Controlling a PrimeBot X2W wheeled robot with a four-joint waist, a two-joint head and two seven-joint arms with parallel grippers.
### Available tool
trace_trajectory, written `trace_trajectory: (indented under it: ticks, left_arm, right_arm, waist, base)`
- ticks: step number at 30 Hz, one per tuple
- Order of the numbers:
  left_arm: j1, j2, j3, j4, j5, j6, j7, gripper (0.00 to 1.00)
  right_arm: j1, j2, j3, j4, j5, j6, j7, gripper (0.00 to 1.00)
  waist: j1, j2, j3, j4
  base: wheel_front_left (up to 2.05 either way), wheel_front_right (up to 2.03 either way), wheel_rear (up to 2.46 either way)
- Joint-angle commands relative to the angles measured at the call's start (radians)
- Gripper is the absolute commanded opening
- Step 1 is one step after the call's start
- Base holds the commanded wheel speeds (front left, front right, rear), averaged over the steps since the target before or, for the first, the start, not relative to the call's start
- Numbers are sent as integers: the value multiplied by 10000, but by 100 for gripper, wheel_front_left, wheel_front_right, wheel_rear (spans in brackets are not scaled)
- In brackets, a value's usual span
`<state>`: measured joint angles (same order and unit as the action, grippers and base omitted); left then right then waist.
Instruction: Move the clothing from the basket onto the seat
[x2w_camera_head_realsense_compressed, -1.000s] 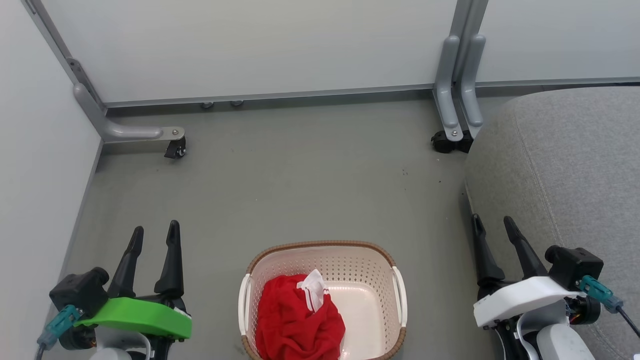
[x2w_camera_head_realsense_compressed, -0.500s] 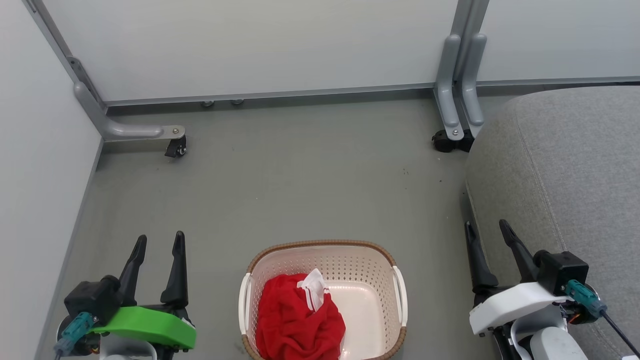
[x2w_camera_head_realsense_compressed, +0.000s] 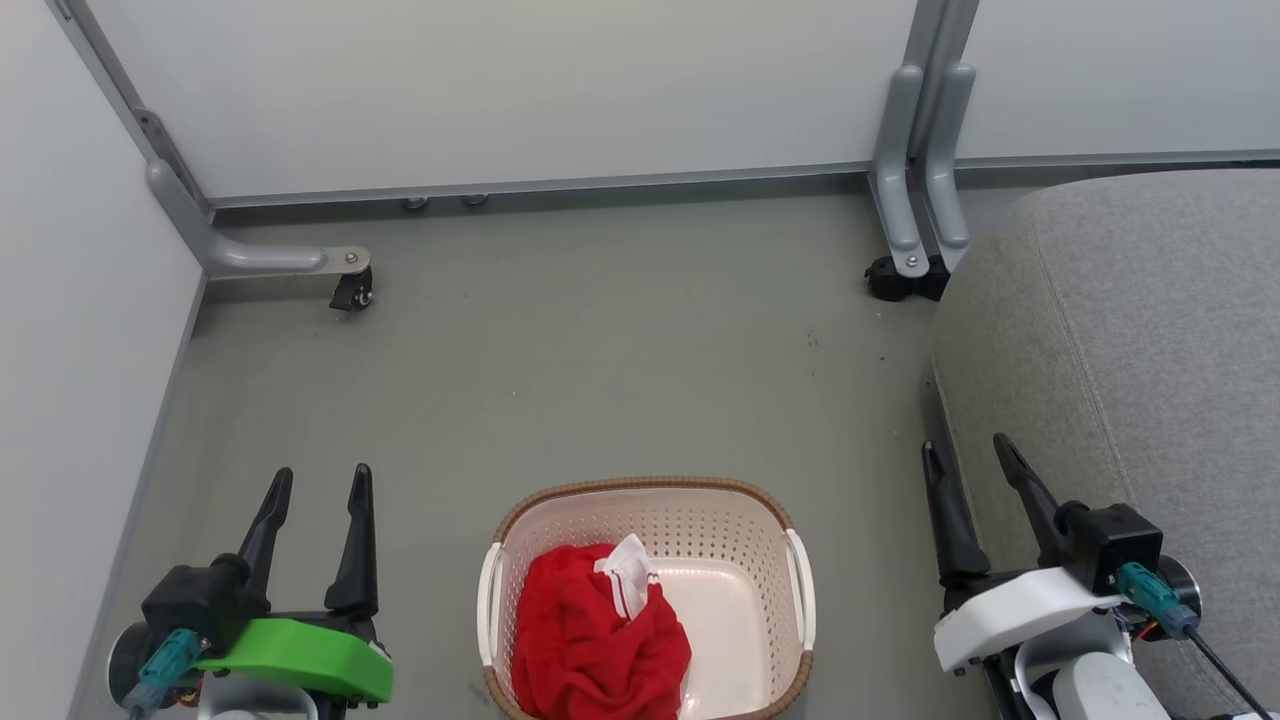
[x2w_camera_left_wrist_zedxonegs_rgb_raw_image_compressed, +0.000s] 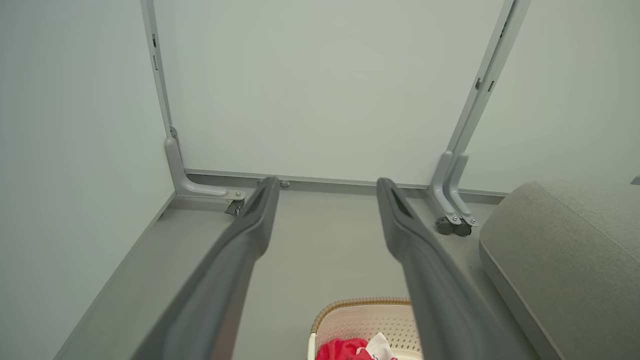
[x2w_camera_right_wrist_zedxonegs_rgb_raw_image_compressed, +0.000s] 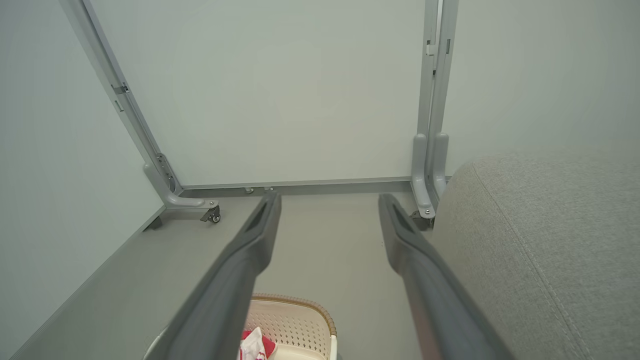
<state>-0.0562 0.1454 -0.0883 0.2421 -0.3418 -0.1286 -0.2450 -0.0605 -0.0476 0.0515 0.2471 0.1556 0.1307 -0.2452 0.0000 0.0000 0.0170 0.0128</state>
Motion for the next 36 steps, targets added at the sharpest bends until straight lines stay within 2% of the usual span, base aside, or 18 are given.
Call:
trace_trajectory:
  ticks: [1,9,30,36]
  left_arm:
    - [83,17,25,1,249,-36,-77,100]
    - [93,57,-45,68,556,-38,-237,100]
    - [33,-58,16,199,502,-38,-210,100]
    - [-585,-128,-791,573,564,-38,-196,100]
  right_arm:
    - [-51,-43,28,-19,-188,0,-74,100]
    - [-51,-45,59,0,-323,0,-223,100]
    - [-96,-43,49,49,-20,0,-209,100]
    - [-367,-43,26,-171,-24,0,-170,100]
  waist:
    - [0,0,11,-1]
    - [0,0,63,20]
    - [0,0,106,47]
    - [0,0,612,19]
  base:
    - [0,0,0]
    - [0,0,0]
    - [0,0,0]
    - [0,0,0]
